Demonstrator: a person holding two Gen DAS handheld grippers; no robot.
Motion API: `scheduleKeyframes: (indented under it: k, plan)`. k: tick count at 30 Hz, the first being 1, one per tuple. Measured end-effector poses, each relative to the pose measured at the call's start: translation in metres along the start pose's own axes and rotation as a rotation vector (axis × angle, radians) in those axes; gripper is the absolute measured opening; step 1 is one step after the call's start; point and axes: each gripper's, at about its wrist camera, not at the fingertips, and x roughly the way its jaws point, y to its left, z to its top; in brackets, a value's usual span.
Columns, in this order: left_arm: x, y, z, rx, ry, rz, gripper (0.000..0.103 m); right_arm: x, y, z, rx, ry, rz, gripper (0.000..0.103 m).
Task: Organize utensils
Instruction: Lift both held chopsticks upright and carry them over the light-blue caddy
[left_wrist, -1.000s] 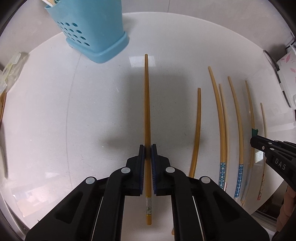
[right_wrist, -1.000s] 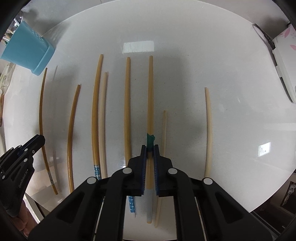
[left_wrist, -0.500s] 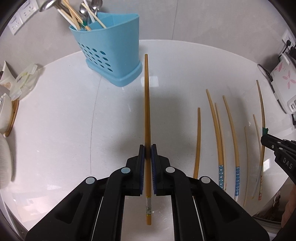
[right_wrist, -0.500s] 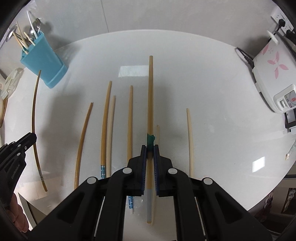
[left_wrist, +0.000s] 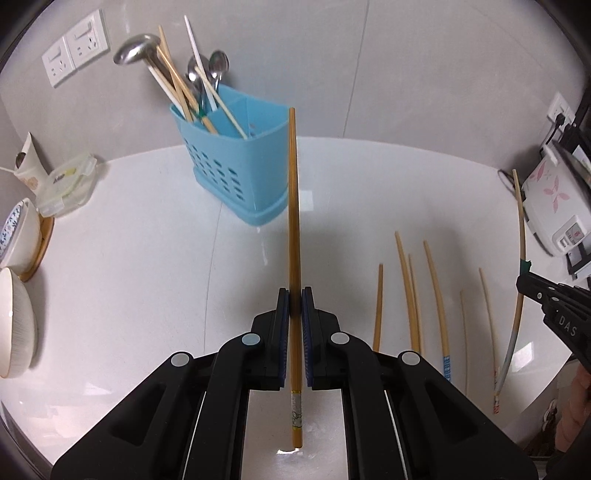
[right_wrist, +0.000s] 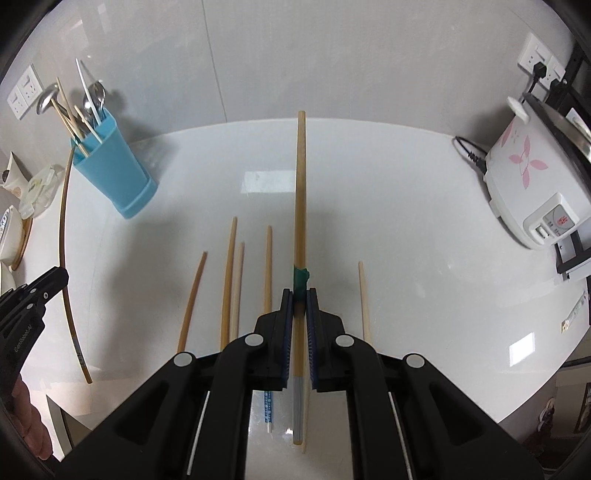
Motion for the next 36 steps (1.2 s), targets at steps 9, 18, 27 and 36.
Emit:
scheduleKeyframes:
  k: [9, 18, 27, 36]
  plan:
    - [-0.037, 0.005, 0.035, -0.008, -0.106, -0.013, 0.006, -0.024, 0.000, 0.025, 0.008, -0.087, 0.011, 0.006]
    - [-0.056, 0.009, 0.061, -0.015, -0.185, -0.017, 0.006, -0.043, 0.002, 0.046, 0.014, -0.165, 0.018, 0.006]
    - [-0.075, 0.016, 0.084, -0.024, -0.262, -0.012, 0.006, -0.063, 0.007, 0.071, 0.015, -0.236, 0.027, 0.006]
    - [-0.092, 0.026, 0.108, -0.033, -0.352, -0.006, 0.006, -0.084, 0.018, 0.100, 0.000, -0.307, 0.039, 0.006]
